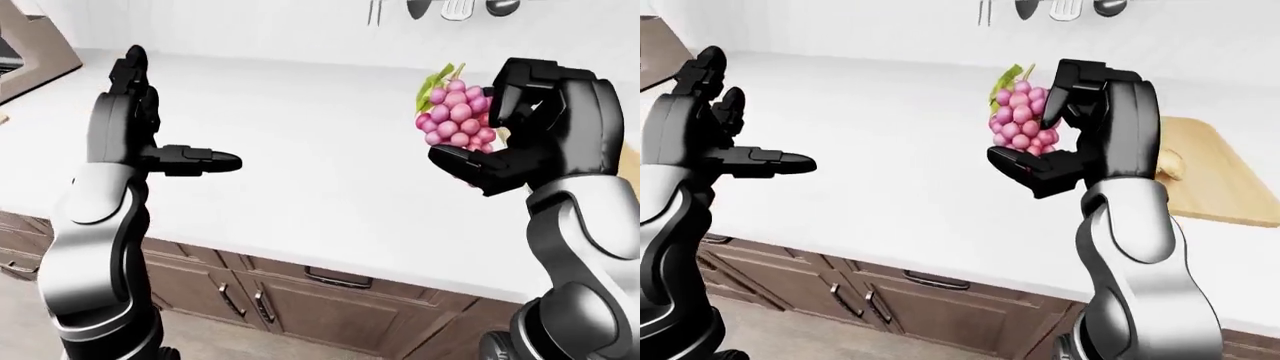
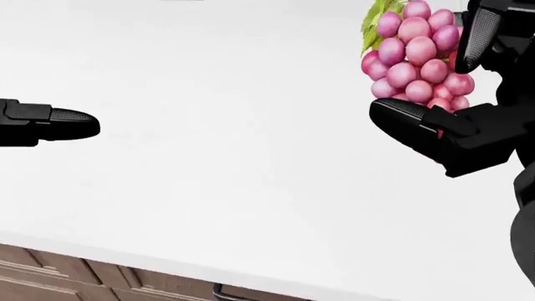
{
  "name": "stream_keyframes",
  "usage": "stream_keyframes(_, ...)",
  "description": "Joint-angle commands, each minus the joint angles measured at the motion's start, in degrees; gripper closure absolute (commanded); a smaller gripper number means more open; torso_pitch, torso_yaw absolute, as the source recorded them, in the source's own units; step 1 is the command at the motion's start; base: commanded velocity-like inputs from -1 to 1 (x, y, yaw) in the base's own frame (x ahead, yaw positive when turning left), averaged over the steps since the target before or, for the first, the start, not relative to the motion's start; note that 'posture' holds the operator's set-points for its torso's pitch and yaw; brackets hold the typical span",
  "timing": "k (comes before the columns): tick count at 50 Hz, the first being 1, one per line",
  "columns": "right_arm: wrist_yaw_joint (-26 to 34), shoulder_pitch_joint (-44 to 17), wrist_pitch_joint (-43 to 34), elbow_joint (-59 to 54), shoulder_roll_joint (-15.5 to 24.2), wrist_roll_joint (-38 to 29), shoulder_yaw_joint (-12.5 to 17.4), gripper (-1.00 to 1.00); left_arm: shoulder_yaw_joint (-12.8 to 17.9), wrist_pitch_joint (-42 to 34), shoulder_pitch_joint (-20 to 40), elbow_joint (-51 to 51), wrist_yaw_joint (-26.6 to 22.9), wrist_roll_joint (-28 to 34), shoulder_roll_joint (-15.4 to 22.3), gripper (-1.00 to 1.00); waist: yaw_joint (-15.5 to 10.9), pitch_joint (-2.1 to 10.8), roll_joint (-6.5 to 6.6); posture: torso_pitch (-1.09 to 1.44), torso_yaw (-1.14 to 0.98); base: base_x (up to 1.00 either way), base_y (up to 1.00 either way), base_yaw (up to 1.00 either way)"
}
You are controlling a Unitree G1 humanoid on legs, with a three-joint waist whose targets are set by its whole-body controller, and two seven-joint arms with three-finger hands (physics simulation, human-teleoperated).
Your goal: Place the mushroom and the grape on separate cutting boards.
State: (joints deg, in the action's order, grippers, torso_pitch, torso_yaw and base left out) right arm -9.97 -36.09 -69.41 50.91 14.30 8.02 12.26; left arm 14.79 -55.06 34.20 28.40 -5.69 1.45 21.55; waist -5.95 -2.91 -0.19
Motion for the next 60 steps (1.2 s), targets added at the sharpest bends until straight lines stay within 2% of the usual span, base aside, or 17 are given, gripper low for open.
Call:
stream_keyframes(1,-0.61,-1.26,3.32,1.47,0.48,-0.37,0.43,1.0,0.43,1.95,1.56,1.53,0.29,0.21,0.57,-1.0,0.64,1.49,0.08,0.0,0.0,0.0,0.0,0.0)
stream_keyframes(7,-0.62,0.06,3.96,1.68,0.2,-0.23,0.62,1.0,0.14,2.28,1.17,1.4,0.25,0.54,0.36,-1.0,3.74,1.44,0.2,0.0,0.0,0.0,0.0,0.0)
stream_keyframes(14,-0.62,0.56,4.33,1.64,0.17,0.01,0.89,1.0,0.1,2.65,0.99,1.14,0.33,0.58,0.11,-1.0,5.41,1.5,0.42,0.0,0.0,0.0,0.0,0.0)
stream_keyframes(16,-0.73,0.55,4.49,1.49,0.17,-0.08,0.54,1.0,0.05,2.52,1.03,1.14,0.3,0.65,0.1,-1.0,5.58,1.55,0.44,0.0,0.0,0.0,0.0,0.0)
stream_keyframes(17,-0.72,0.31,4.33,1.53,0.19,-0.1,0.23,1.0,1.14,1.96,1.39,1.46,0.87,-0.08,-0.53,-1.0,5.65,1.59,0.44,0.0,0.0,0.0,0.0,0.0)
stream_keyframes(25,-0.13,0.7,5.18,1.02,0.02,-0.9,-0.57,1.0,0.36,1.53,1.21,1.61,1.37,-0.39,-0.01,-1.0,5.87,1.66,0.4,0.0,0.0,0.0,0.0,0.0)
stream_keyframes(33,0.23,1.1,4.96,1.58,-0.32,-1.32,-0.24,1.0,0.85,1.38,0.79,2.2,1.54,-1.01,-0.21,-1.0,5.74,1.73,0.23,0.0,0.0,0.0,0.0,0.0)
stream_keyframes(35,0.26,1.26,5.15,1.54,-0.42,-1.48,-0.37,1.0,-0.56,1.85,0.03,2.18,0.72,0.43,1.05,-1.0,5.73,1.74,0.23,0.0,0.0,0.0,0.0,0.0)
stream_keyframes(36,0.24,1.42,5.29,1.52,-0.56,-1.58,-0.51,1.0,0.4,1.76,0.26,2.22,0.73,0.14,0.39,-1.0,5.76,1.73,0.25,0.0,0.0,0.0,0.0,0.0)
stream_keyframes(38,0.32,1.74,5.67,1.37,-0.69,-1.78,-0.61,1.0,0.38,1.92,-0.04,2.19,0.54,0.48,0.32,-1.0,5.82,1.75,0.21,0.0,-0.01,0.0,0.0,0.0)
stream_keyframes(58,0.98,2.43,5.77,1.71,-1.57,-2.33,-0.86,1.0,1.16,1.67,-0.35,2.64,0.98,-0.22,-0.57,-1.0,8.09,1.94,0.37,0.0,-0.09,0.0,0.0,0.0)
stream_keyframes(59,0.93,2.44,5.85,1.43,-1.38,-2.59,-1.14,1.0,1.06,1.47,-0.3,2.82,1.14,-0.32,-0.52,-1.0,8.25,3.06,0.72,0.0,-0.09,0.0,0.12,0.0)
stream_keyframes(60,1.0,2.59,6.04,1.37,-1.49,-2.64,-1.26,1.0,0.98,1.32,-0.16,2.92,1.25,-0.49,-0.55,-1.0,7.96,2.72,0.4,0.0,-0.09,0.0,0.16,0.0)
